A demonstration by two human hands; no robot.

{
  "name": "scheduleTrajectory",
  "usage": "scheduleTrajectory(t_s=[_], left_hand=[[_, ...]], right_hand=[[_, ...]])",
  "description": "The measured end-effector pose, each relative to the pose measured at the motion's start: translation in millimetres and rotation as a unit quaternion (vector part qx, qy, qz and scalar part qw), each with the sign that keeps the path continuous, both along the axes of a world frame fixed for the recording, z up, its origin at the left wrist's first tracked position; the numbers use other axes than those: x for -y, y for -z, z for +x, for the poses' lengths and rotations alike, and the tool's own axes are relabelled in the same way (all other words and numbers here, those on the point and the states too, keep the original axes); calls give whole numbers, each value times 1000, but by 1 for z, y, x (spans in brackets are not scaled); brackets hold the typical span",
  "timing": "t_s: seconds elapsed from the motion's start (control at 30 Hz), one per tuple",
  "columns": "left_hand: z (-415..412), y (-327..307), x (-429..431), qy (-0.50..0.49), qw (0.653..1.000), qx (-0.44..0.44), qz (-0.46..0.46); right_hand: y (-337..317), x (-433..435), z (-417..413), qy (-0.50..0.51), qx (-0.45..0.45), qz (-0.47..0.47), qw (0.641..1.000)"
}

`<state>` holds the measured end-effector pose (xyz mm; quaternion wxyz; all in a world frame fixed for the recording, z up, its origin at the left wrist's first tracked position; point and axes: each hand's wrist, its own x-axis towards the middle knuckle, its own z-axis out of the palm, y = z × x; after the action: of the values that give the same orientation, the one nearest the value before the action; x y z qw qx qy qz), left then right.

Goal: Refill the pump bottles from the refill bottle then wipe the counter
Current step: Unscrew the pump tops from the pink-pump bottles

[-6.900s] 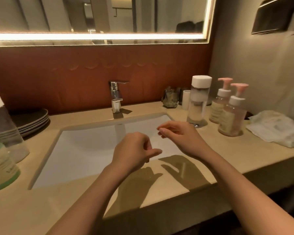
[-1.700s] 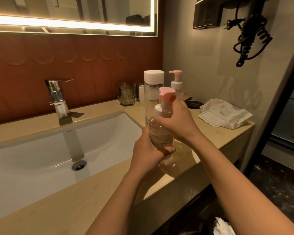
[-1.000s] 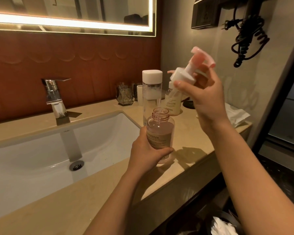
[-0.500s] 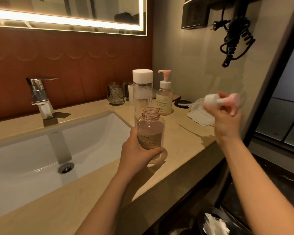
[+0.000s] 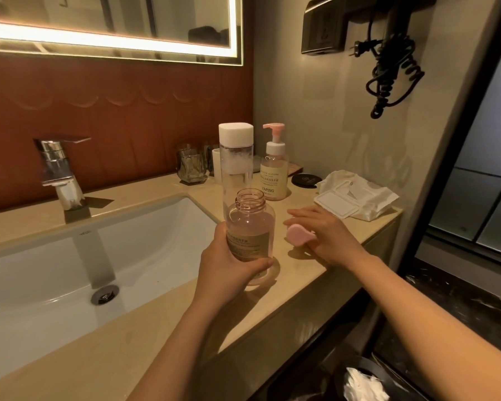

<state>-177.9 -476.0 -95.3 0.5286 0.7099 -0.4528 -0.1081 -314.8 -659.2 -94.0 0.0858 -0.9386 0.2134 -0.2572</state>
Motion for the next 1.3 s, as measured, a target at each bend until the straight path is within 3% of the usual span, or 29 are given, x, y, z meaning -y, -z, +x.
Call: scheduleTrajectory(t_s=[0.17, 0.33, 0.67, 0.9, 1.07, 1.2, 1.3], left_hand=[[-1, 0, 0, -1, 1000, 1, -2], [-2, 1, 0, -4, 1000, -1, -3], [-3, 1, 0, -5, 1000, -10, -3], [-1, 2, 3, -4, 1000, -12, -5], [-2, 1, 4, -4, 1000, -13, -5], [-2, 1, 4, 0, 1000, -15, -7], [-3, 0, 4, -2, 1000, -13, -7]], right_hand=[[-17, -5, 0, -6, -99, 66, 993], [-26, -10, 1, 12, -158, 43, 986], [-32, 7, -2, 69, -13, 101, 992], [-26, 6, 7, 68, -86, 124, 986], [-33, 9, 7, 20, -105, 198, 974], [-42, 11, 8, -17, -56, 298, 953], [-39, 8, 10, -32, -53, 281, 958]])
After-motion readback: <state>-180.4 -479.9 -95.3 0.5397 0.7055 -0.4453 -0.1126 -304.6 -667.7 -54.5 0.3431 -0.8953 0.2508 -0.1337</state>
